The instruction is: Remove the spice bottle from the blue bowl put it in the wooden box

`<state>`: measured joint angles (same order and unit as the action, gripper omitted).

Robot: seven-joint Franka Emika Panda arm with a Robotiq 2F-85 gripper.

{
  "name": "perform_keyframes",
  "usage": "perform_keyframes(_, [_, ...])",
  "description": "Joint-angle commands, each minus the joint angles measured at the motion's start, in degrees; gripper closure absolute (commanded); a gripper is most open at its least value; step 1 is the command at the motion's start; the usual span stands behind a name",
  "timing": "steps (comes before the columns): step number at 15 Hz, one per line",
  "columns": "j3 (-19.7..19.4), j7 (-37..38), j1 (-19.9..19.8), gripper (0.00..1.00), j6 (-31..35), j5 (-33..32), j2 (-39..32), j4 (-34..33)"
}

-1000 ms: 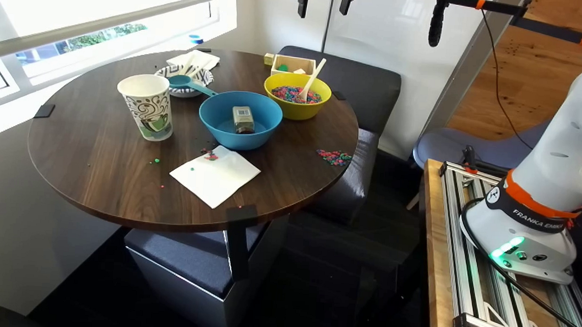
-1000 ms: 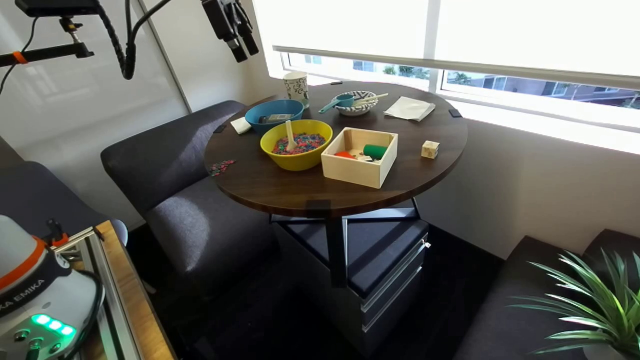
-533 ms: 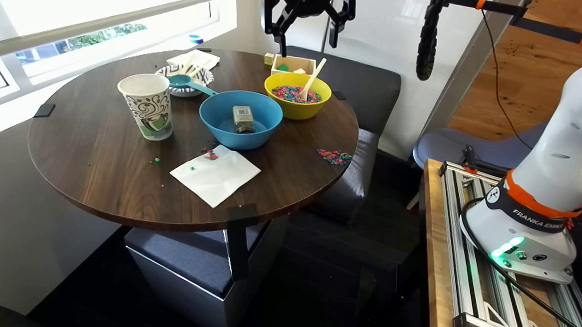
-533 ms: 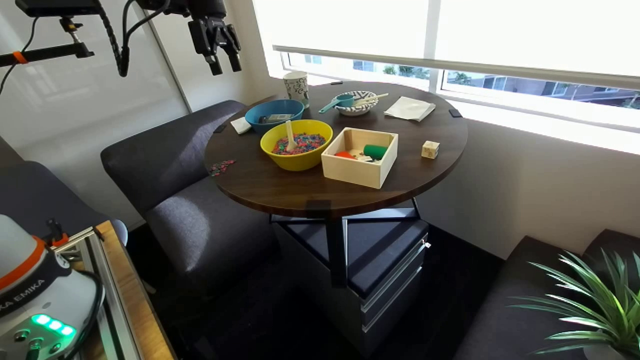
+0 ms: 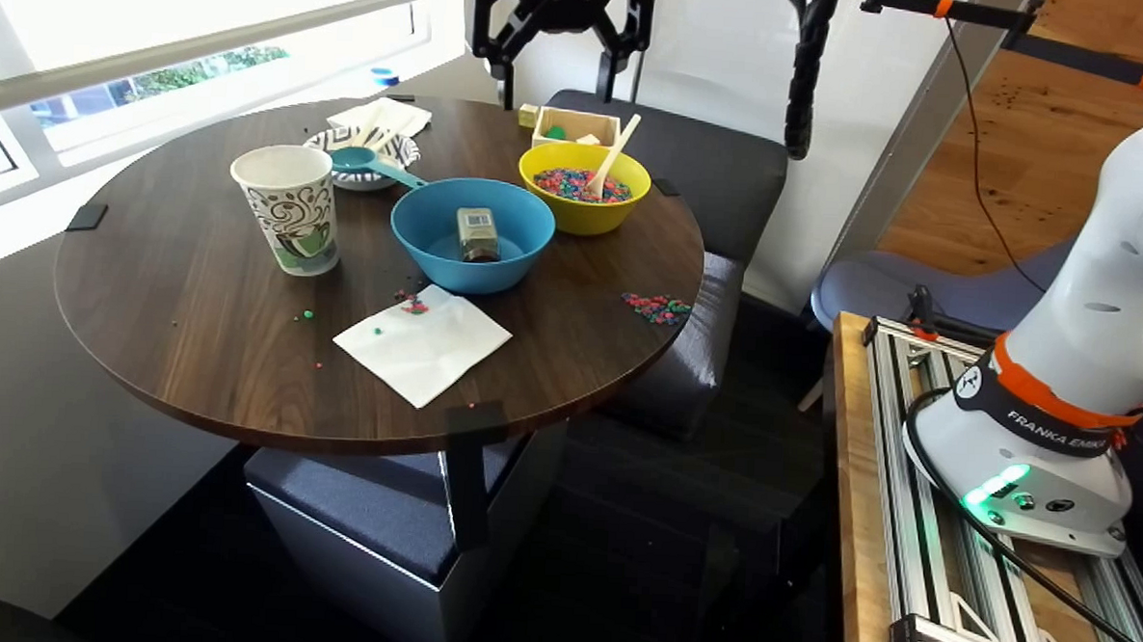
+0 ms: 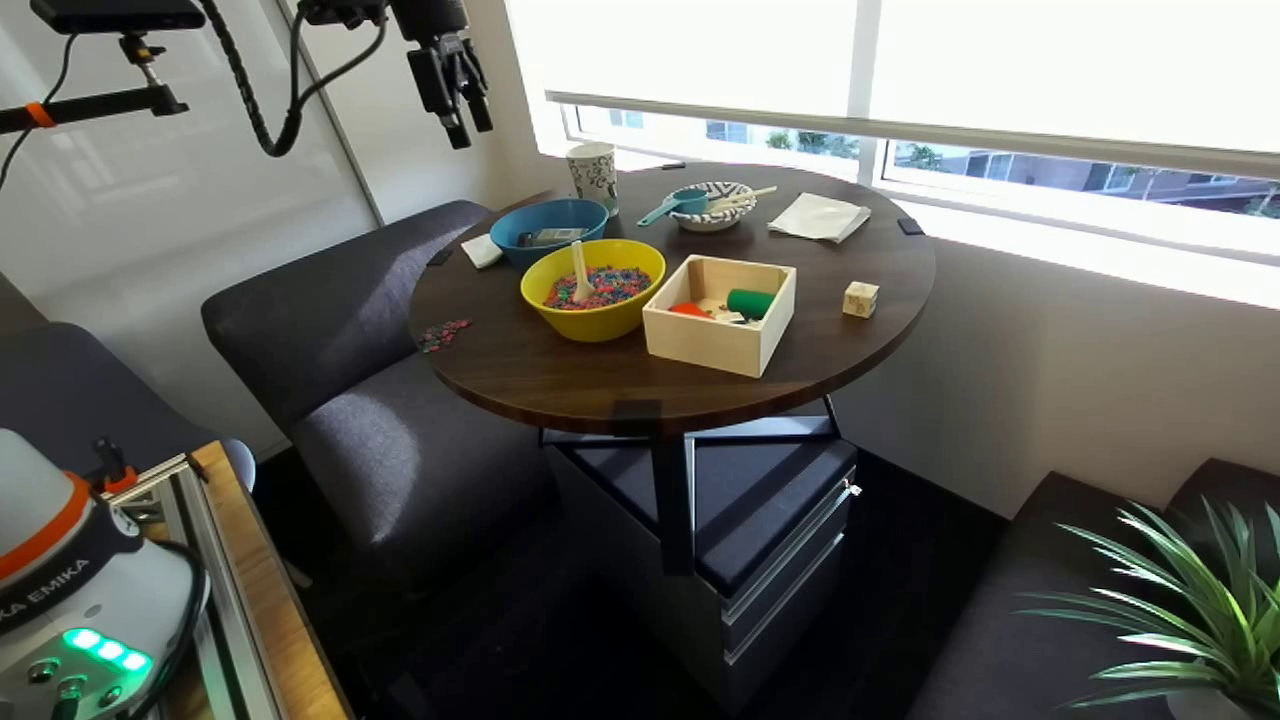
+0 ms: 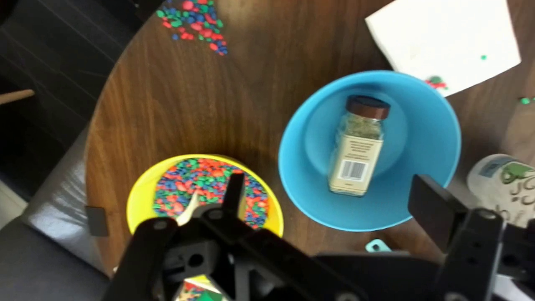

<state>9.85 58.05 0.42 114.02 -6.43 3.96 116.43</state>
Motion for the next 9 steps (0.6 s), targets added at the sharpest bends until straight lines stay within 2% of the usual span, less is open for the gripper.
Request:
perform_keyframes(1, [-2.9,-11.8,1.3,0.00,11.0,6.4,-0.6,4.1])
perform_keyframes(3, [-4.0,-17.9,1.1,0.00,14.3,10.9,-1.9,5.3])
perform_keyframes(4, [-3.5,-12.7,1.4,0.00,11.5,6.9,-1.4,3.6])
perform_keyframes(9, [-4.0,-13.7,1.5,0.00,12.0,7.3,-1.8,3.4])
